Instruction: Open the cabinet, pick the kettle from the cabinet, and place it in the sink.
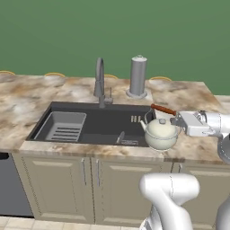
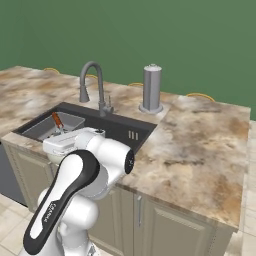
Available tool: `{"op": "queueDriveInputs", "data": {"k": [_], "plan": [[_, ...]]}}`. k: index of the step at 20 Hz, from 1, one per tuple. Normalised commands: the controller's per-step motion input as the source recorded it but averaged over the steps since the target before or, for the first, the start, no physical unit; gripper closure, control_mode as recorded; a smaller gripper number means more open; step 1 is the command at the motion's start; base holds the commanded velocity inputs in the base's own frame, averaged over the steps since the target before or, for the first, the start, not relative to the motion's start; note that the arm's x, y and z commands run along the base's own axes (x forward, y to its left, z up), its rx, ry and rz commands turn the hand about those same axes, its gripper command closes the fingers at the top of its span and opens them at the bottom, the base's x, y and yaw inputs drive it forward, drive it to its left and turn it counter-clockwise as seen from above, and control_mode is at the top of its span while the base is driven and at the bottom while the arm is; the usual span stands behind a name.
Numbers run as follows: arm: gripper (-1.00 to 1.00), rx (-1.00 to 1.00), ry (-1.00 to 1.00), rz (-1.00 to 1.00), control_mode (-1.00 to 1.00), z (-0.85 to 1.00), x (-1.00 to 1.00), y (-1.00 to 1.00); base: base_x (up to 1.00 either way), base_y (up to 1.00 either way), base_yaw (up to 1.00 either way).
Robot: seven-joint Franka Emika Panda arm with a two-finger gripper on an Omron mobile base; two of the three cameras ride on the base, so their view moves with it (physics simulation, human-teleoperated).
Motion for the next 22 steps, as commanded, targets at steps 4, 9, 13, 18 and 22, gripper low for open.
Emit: {"op": "queueDriveInputs", "data": {"k": [4, 9, 13, 18, 22], "plan": [[1.0, 0.0, 0.0, 0.0, 1.0, 0.0, 0.0, 0.0, -0.08, 0.25, 0.0], [1.0, 0.0, 0.0, 0.0, 1.0, 0.0, 0.0, 0.0, -0.03, 0.29, 0.0], [1.0, 0.0, 0.0, 0.0, 1.0, 0.0, 0.0, 0.0, -0.01, 0.27, 0.0], [1.0, 0.0, 0.0, 0.0, 1.0, 0.0, 0.0, 0.0, -0.01, 0.14, 0.0], [1.0, 0.0, 0.0, 0.0, 1.0, 0.0, 0.0, 0.0, 0.0, 0.0, 0.0]]}}
